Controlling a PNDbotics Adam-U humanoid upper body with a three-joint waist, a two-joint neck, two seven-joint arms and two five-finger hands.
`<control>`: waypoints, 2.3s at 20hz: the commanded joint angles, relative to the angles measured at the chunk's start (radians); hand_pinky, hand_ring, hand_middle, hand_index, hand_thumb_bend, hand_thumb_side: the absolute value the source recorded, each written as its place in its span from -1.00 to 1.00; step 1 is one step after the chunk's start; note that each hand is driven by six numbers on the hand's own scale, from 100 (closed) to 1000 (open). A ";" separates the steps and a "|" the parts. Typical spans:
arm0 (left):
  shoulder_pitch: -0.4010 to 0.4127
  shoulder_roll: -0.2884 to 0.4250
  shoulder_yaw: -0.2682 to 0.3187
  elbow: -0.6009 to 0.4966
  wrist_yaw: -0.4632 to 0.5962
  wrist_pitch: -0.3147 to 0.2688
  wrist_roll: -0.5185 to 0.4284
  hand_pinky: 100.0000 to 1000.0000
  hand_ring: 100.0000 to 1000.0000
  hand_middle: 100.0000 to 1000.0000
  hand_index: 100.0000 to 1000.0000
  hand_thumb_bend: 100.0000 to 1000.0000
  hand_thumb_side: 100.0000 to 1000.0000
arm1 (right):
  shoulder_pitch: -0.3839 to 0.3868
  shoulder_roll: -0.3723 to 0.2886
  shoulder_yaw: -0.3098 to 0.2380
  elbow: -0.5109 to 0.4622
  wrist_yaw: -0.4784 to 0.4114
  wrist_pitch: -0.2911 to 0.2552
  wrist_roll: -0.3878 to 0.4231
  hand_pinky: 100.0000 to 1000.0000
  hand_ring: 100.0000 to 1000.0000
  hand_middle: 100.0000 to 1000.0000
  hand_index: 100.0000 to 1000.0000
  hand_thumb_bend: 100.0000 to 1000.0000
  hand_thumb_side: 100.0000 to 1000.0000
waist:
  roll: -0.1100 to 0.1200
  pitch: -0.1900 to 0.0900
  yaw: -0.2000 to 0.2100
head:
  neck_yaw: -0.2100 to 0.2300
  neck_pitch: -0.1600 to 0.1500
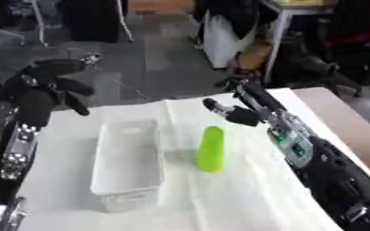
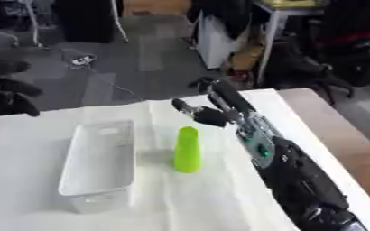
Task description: Pick up objects on the table and place them in the box.
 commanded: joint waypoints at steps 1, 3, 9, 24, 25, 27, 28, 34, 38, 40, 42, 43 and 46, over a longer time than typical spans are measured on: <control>-0.016 0.009 0.003 -0.018 -0.001 0.003 0.002 -0.20 0.11 0.47 0.62 -0.77 0.84 | -0.017 -0.026 -0.004 -0.020 -0.002 -0.001 0.002 0.33 0.51 0.54 0.65 -0.06 0.83 | -0.001 -0.016 0.000 | -0.005 -0.014; -0.016 0.009 0.003 -0.018 -0.001 0.004 0.002 -0.20 0.11 0.47 0.62 -0.77 0.84 | -0.017 -0.026 -0.004 -0.020 -0.002 -0.001 0.003 0.33 0.51 0.54 0.65 -0.06 0.83 | -0.001 -0.016 0.001 | -0.004 -0.014; -0.016 0.009 0.002 -0.018 -0.001 0.004 0.002 -0.20 0.11 0.47 0.62 -0.77 0.84 | -0.017 -0.026 -0.005 -0.019 -0.002 0.000 0.003 0.33 0.51 0.54 0.65 -0.06 0.83 | -0.001 -0.016 0.000 | -0.004 -0.016; -0.016 0.009 0.002 -0.018 -0.001 0.004 0.002 -0.20 0.11 0.47 0.62 -0.77 0.84 | -0.016 -0.024 -0.005 -0.018 -0.003 0.001 0.006 0.33 0.51 0.54 0.65 -0.07 0.83 | -0.001 -0.016 0.002 | 0.000 -0.017; -0.016 0.009 0.002 -0.018 -0.001 0.004 0.002 -0.20 0.11 0.47 0.62 -0.77 0.84 | -0.016 -0.023 -0.004 -0.016 -0.001 0.002 0.006 0.33 0.51 0.54 0.65 -0.07 0.84 | -0.001 -0.016 0.002 | 0.000 -0.017; -0.017 0.008 0.001 -0.018 -0.001 0.004 0.001 -0.20 0.11 0.47 0.62 -0.77 0.84 | -0.018 -0.019 -0.004 -0.008 0.008 0.002 0.010 0.34 0.51 0.54 0.65 -0.02 0.72 | -0.001 -0.015 0.003 | -0.002 -0.018; -0.018 0.008 0.001 -0.018 0.000 0.004 0.001 -0.20 0.11 0.47 0.62 -0.77 0.84 | -0.017 -0.016 -0.003 -0.001 0.014 0.002 0.014 0.34 0.51 0.55 0.65 -0.07 0.86 | 0.000 -0.014 0.004 | -0.003 -0.020; -0.025 0.002 0.000 -0.018 0.000 0.003 0.001 -0.20 0.11 0.47 0.62 -0.77 0.84 | -0.010 0.003 -0.004 0.036 0.049 -0.016 0.032 0.36 0.53 0.56 0.67 0.02 0.97 | 0.001 -0.006 0.012 | 0.001 -0.037; -0.031 -0.003 0.000 -0.018 0.000 0.003 0.000 -0.20 0.11 0.47 0.62 -0.77 0.84 | -0.003 0.013 -0.005 0.049 0.054 -0.036 0.047 0.36 0.53 0.57 0.69 0.11 1.00 | 0.002 -0.001 0.017 | 0.003 -0.048; -0.033 -0.005 -0.001 -0.018 0.001 0.003 -0.001 -0.20 0.11 0.47 0.62 -0.77 0.84 | 0.001 0.015 -0.006 0.054 0.052 -0.047 0.055 0.37 0.54 0.58 0.71 0.16 1.00 | 0.002 0.001 0.019 | 0.003 -0.050; -0.034 -0.006 -0.001 -0.018 0.001 0.002 -0.001 -0.20 0.11 0.46 0.62 -0.77 0.84 | 0.004 0.016 -0.006 0.058 0.050 -0.058 0.065 0.37 0.54 0.57 0.71 0.20 1.00 | 0.002 0.002 0.021 | 0.005 -0.052; -0.035 -0.006 -0.002 -0.018 0.002 0.002 -0.002 -0.20 0.11 0.47 0.62 -0.77 0.85 | 0.006 0.017 -0.007 0.059 0.050 -0.063 0.068 0.37 0.54 0.57 0.71 0.21 1.00 | 0.002 0.003 0.022 | 0.005 -0.054; -0.037 -0.008 -0.002 -0.018 0.002 0.002 -0.002 -0.20 0.11 0.46 0.62 -0.77 0.85 | 0.009 0.020 -0.008 0.064 0.046 -0.076 0.075 0.37 0.54 0.56 0.72 0.26 1.00 | 0.002 0.005 0.024 | 0.006 -0.056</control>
